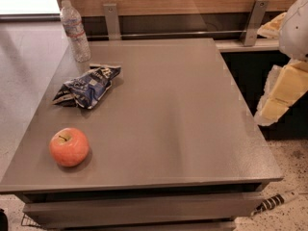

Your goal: Pick apple

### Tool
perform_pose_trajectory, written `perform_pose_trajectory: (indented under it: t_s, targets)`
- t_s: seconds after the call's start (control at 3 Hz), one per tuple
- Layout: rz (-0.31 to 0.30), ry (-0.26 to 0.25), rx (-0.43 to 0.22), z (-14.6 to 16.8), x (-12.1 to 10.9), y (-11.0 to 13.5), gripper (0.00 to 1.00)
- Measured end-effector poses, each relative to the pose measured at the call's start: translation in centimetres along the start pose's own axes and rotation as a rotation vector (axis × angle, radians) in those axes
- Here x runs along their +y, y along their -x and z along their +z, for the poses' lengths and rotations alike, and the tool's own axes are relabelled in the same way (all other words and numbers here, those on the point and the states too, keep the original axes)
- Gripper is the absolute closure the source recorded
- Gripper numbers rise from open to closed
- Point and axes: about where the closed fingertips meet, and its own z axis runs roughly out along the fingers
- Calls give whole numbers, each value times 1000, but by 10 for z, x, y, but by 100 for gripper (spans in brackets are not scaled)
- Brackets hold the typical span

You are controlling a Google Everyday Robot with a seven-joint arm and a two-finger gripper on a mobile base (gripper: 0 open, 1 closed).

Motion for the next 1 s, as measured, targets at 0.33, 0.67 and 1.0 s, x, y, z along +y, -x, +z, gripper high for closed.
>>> perform_pose_trajectory:
  t_s: [0.33, 0.67, 1.0]
  targets:
    - [-37, 35, -171, 33, 6, 35, 0]
    - [-91, 71, -378, 66, 18, 78, 0]
    - [-136, 135, -588, 88, 35, 126, 0]
